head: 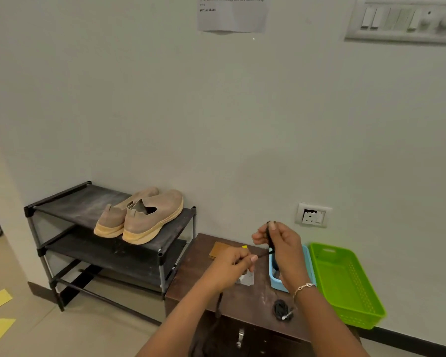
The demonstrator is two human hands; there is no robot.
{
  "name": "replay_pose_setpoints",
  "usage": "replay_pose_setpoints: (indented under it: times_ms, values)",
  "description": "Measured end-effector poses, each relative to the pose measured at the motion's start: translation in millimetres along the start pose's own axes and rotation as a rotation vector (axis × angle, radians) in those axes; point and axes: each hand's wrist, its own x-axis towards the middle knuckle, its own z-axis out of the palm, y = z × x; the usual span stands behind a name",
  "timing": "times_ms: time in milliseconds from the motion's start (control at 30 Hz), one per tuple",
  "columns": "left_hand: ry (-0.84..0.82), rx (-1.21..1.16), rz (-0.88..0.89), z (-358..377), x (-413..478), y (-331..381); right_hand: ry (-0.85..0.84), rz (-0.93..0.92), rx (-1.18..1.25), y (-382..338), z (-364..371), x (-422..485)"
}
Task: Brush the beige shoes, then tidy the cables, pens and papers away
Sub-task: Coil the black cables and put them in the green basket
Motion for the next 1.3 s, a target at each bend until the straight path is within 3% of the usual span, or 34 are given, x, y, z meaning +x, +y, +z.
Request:
replay_pose_setpoints:
  times_ms: [67, 133, 333, 500, 567, 633, 767, 867, 1000, 1100, 1200, 1300]
  values:
    - [0.007, 0.041, 0.013, -3, 1, 3, -0.155, -0.06, -0.496, 8, -3, -2]
    - [-0.013, 0.104, 0.028, -5, 2, 6, -0.24, -0.081, -0.797, 13, -5, -5]
    - [0.071, 0.273, -0.003, -10, 3, 1, -0.236, -0.084, -1.026, 3, -8, -11]
    - [0.162, 0.321, -0.006, -15, 5, 1, -0.464, -0.062, -1.146, -1, -8, -13]
    - [0.17, 0.315, -0.027, -17, 7, -1, -0.569, 0.091, -0.966, 0, -8, -13]
    - [0.154, 0.288, -0.047, -17, 6, -2, -0.636, 0.357, -0.546, 0, -9, -14]
    - [0.162, 0.077, -0.064, -11, 4, -11, -0.417, 0.657, 0.393, -3, -11, -14]
    - [0.169, -0.013, -0.063, -5, 1, -13, -0.175, 0.644, 0.916, -1, -9, -7]
    - [0.06, -0.035, -0.069, 3, -7, -7, -0.004, 0.439, 1.119, 7, -5, -2]
    - [-0.025, 0.028, -0.074, 6, -9, -4, 0.091, 0.298, 0.897, 13, 0, -1]
    - [-0.03, 0.071, -0.056, 2, -8, -3, 0.024, 0.127, 0.155, 16, -3, -6]
    - [0.013, 0.114, -0.02, -4, -7, -2, -0.304, 0.0, -0.622, 21, -10, -13]
